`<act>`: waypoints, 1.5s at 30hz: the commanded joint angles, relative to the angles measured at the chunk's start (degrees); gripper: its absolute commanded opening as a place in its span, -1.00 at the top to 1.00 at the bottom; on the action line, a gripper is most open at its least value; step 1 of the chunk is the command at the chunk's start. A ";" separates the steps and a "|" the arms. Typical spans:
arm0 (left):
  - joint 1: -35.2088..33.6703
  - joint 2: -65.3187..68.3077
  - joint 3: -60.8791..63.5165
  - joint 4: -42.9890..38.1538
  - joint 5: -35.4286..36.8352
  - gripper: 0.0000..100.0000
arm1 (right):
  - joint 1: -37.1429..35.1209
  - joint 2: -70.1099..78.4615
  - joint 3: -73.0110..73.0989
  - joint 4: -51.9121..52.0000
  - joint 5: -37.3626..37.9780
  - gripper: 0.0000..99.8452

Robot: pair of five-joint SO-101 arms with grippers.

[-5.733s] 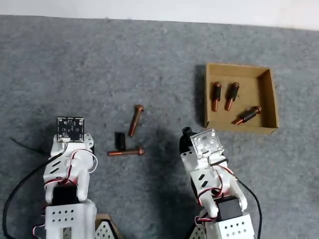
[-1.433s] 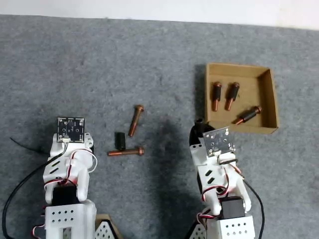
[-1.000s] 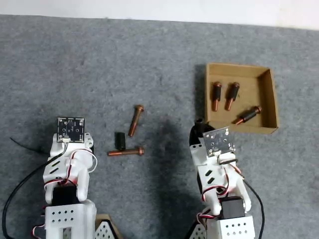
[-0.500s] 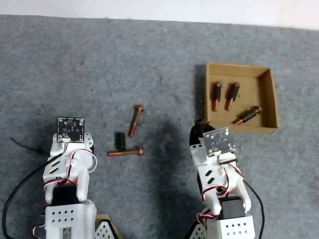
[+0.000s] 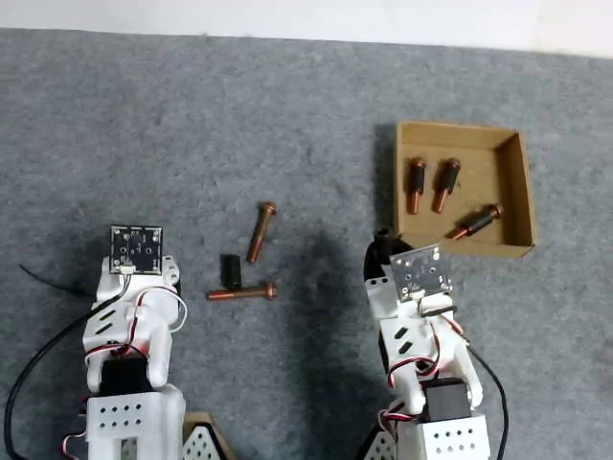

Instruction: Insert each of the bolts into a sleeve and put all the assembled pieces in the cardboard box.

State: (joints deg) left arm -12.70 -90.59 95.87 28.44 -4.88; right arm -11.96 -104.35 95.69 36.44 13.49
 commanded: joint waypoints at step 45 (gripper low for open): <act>7.96 -0.13 -3.03 1.05 -0.26 0.85 | 0.57 -0.92 5.05 -1.63 -0.18 0.99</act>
State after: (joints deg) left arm -5.23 -90.59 94.81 29.49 -4.88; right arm -11.96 -104.35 95.69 36.44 13.49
